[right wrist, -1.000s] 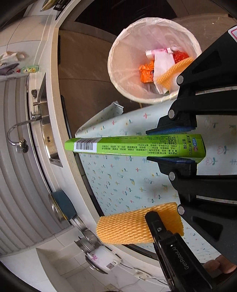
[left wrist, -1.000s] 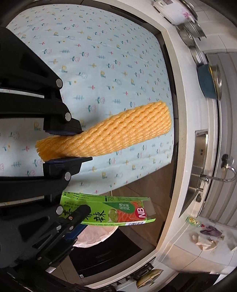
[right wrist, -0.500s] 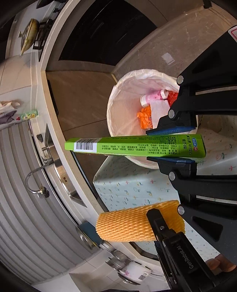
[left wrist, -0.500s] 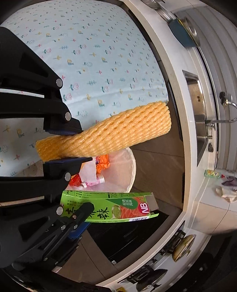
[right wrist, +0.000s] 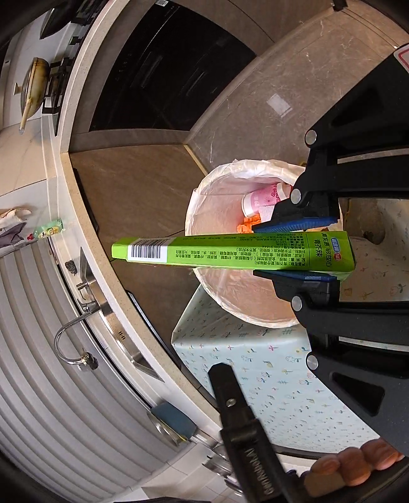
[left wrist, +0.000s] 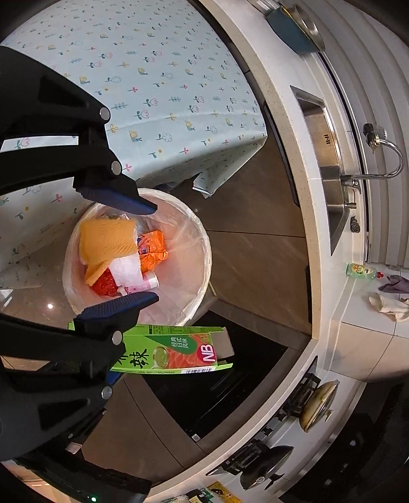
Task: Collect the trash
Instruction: 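Carry the foam net and juice box over the bin and open both tools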
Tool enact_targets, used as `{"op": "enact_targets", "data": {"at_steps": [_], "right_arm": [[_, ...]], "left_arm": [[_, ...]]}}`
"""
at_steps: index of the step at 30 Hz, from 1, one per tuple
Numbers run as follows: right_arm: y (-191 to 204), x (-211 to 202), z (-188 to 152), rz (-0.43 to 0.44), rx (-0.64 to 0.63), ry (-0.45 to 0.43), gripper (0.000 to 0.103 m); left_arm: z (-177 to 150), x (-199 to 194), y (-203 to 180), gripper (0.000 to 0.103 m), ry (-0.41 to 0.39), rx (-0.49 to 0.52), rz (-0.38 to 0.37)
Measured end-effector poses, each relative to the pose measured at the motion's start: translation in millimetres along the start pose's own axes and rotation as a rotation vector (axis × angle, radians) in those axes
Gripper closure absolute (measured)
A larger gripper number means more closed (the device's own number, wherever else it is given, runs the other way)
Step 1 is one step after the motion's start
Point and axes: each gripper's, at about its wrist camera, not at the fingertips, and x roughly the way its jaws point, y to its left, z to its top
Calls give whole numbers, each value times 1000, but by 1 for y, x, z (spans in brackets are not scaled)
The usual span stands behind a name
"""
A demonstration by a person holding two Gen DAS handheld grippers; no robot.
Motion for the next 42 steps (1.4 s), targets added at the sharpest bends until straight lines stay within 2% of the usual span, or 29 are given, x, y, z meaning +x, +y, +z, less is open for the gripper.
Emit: {"op": "enact_targets", "data": {"at_steps": [5,9,16,20,22,27,30,34,38,42], "right_arm": [[2,8,2,4,-1,10,83],[10,15,5,12,-18,17,83],[26,27,12,20,-53,28,82],[40,34,17,-5,-97,25,80],[45,35,19,-27,-111,12,64],[53,22,23,-4,-116,-15,54],[59,14,21,1,-145,-17,47],[65,2,17,-11,-168,-31,33],[67,-5,12,-13,-180,-23,30],[69,-10,6,-7,-197,-9,23]], "left_arm": [[1,-1,12,47,-10,-27,35],[-1,-3,21,47,-22,-35,82],[-3,-6,34,47,-33,-49,120],[-5,-7,42,47,-43,-57,150],[-6,-7,46,47,-40,-63,158],[-11,-11,58,45,-40,-87,187],[-14,-17,63,33,-54,-101,209],[-22,-25,67,32,-68,-97,232],[-29,-32,72,32,-66,-107,241],[-38,-42,75,22,-83,-114,264]]}}
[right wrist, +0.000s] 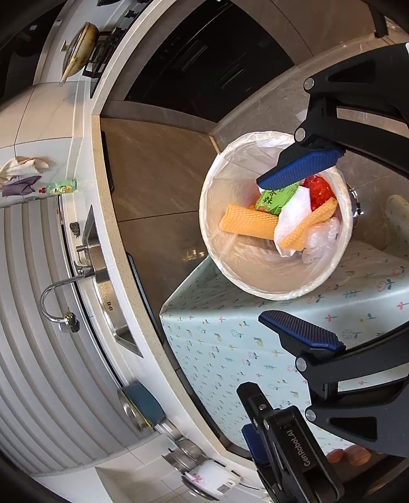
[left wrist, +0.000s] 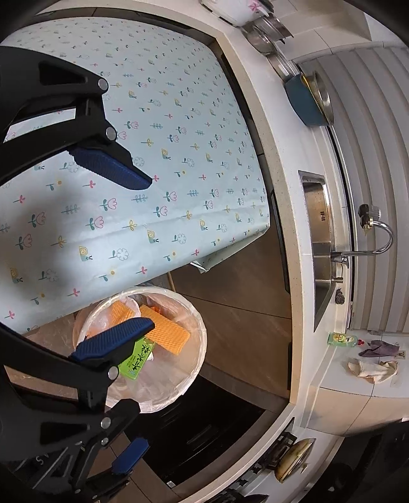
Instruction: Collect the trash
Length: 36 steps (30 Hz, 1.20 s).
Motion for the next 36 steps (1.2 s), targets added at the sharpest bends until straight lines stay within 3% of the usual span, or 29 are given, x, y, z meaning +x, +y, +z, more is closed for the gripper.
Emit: {"op": "enact_targets", "data": {"at_steps": [6,8,11,13,18,36], "right_arm": [[9,-3,-11,17,-35,51,19],[16,-5,-16,10,-63,59,18],[22,-9,-24,1,-90,52,16],[25,-12,-28,-1,-101,52,6],[32,-17,-36,-48,-153,48,7],[39,-33,-55,-95,-241,51,7]], "left_arm": [[-11,-9,7,20,-6,14,27],[-15,-12,9,13,-5,16,34],[-23,-15,10,12,-3,23,45],[-27,-17,11,12,6,29,48],[-38,-19,15,12,17,35,59],[-54,-23,19,11,58,9,83]]}}
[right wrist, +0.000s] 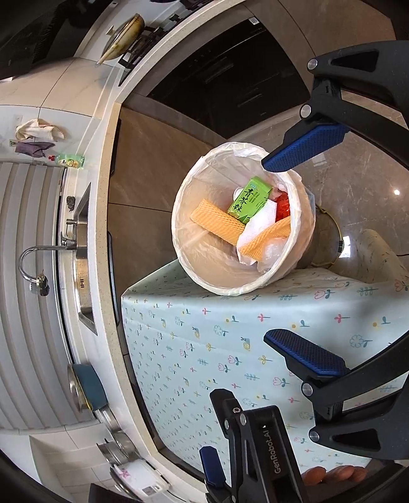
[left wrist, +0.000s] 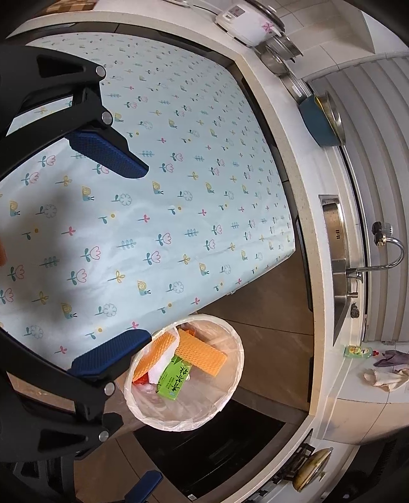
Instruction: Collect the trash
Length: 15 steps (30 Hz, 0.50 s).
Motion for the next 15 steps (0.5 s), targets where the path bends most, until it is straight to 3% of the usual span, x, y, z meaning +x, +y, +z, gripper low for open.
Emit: {"op": "enact_targets", "data": {"at_steps": [15], "right_arm": [[-6,-4,-8,-10,12,0,7]], "left_arm": [[-12,-5,0,11,-17,-11,40]]}}
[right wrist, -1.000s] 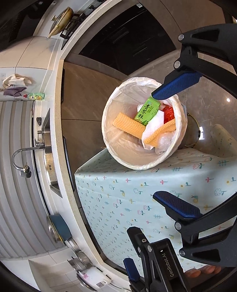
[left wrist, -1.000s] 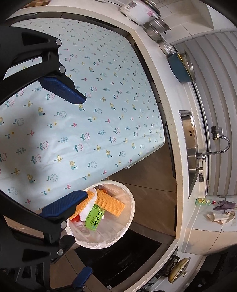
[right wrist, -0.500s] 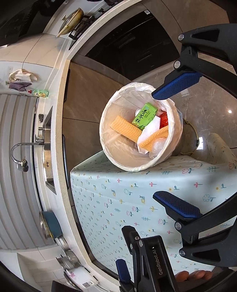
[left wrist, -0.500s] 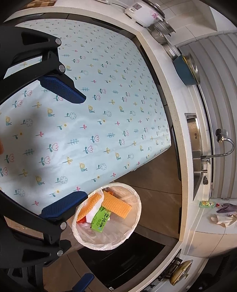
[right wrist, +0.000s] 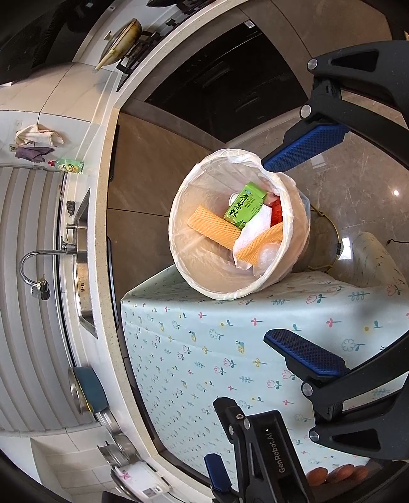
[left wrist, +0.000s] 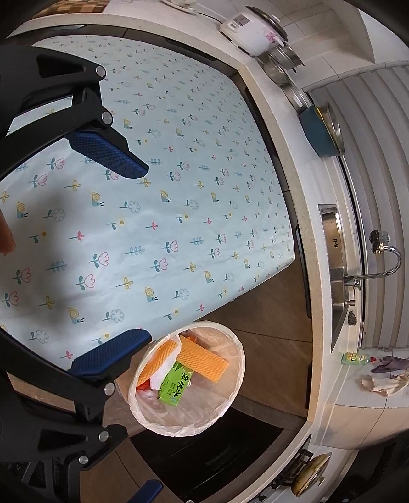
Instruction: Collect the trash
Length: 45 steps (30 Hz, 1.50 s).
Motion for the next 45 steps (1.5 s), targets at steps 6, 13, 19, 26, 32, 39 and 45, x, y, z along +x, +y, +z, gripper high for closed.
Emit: {"op": "enact_targets", "data": {"at_steps": [6,13,19,26,32,39,45], "right_arm": [[2,2,-1,3,2,3,7],[1,4,-1,5,7,6,7],[1,5,-1,4,6,8,7],[2,5,-2,3,2,10,7],[4,4,-3,5,-3,8,7],[7,5,-4,0,-10,13,7],[9,6,-5,-1,-10,18,7]], "left_arm": [[-4,1,1,11,0,-2,11],[-7,2,3,11,3,-4,16],[-9,1,3,11,2,-6,18],[-10,-1,3,11,-3,-8,18],[-13,-3,1,11,-2,-9,16],[-14,-5,0,11,-6,-8,18],[-15,-6,1,11,-8,-15,20]]}}
